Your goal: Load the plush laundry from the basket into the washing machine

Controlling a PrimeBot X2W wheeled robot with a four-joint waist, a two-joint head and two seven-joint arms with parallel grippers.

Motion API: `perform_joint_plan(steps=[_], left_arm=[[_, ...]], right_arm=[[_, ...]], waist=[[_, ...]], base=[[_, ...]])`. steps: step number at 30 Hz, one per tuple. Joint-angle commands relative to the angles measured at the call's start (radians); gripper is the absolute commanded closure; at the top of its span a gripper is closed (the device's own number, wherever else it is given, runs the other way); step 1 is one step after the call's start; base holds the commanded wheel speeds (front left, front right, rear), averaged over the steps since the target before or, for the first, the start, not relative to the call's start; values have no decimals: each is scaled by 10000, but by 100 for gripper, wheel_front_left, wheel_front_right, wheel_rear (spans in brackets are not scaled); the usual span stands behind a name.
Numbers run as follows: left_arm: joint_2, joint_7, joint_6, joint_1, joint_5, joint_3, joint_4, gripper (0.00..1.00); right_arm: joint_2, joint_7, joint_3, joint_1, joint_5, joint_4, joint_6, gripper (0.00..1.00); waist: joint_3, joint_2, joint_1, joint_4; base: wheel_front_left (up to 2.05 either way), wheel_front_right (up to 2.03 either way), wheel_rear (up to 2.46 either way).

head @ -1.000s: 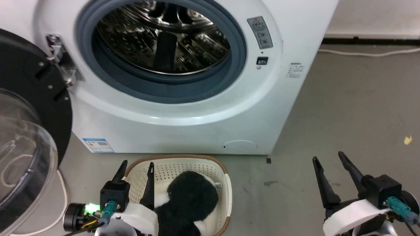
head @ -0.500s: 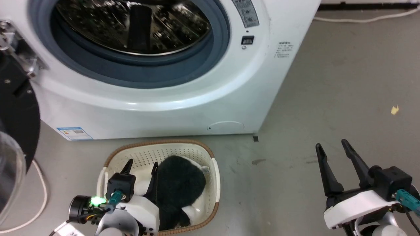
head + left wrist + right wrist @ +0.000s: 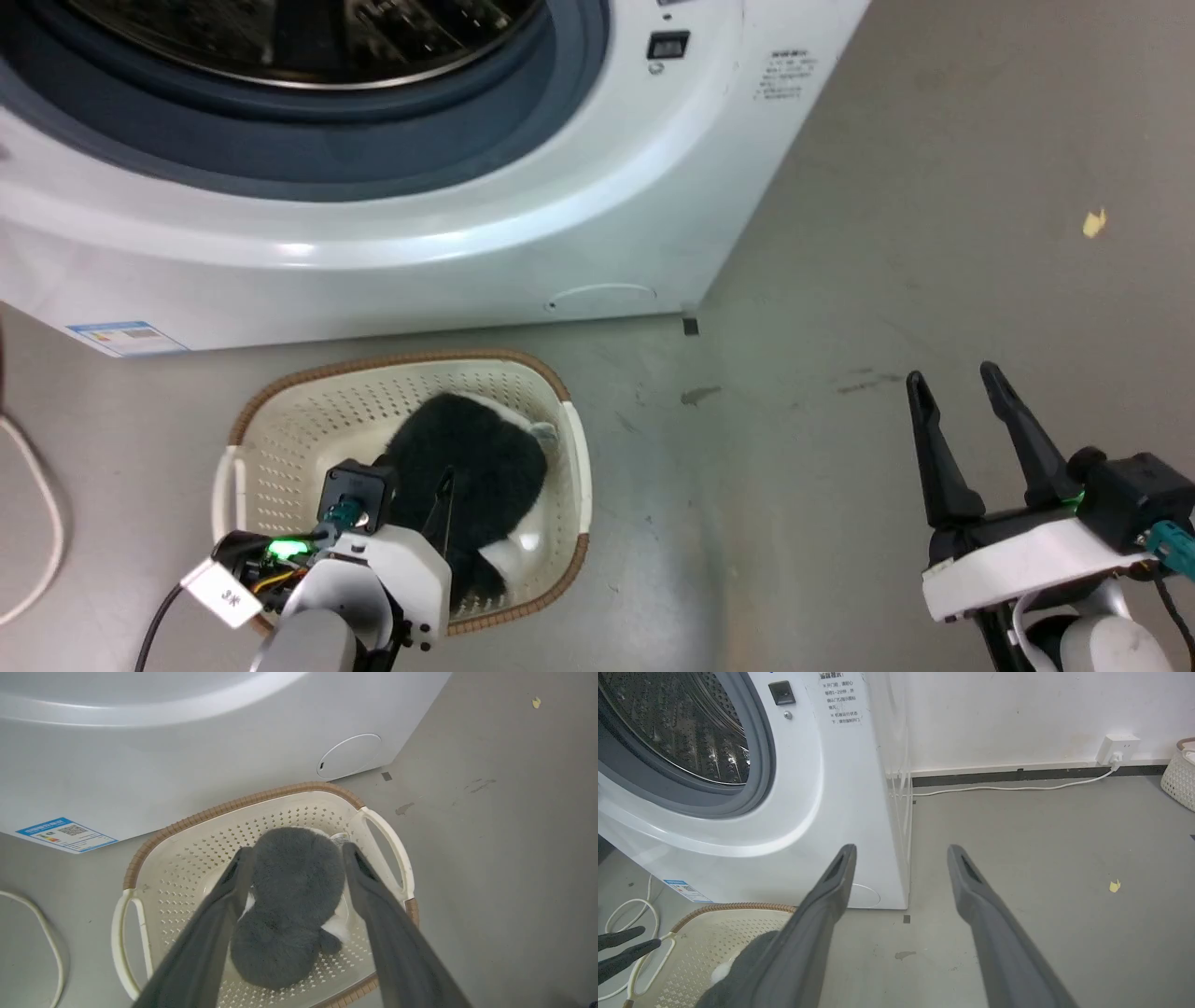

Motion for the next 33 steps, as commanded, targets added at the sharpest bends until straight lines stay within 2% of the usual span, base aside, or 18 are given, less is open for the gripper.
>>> perform_joint_plan(steps=[1,15,33], left_arm=[[153,104,-42,-314,-114,-147,281,0],[1140,925,-195,-1695,-690,-1283,1896,0],[1850,2106,-321,-3865,-912,-2513,4123,0]], right_arm=[[-4,-106,15,-263,137,-42,-4,0],[-5,-397,159,-692,789,-15,-6,0],[-5,-771,-3,-1006,1486,-122,-7,0]], waist=[[251,-1,-1,-158],[1596,-1,-1,-825],[3291,-1,-1,-1337]], base=[[0,0,0],[0,0,0],[0,0,0]])
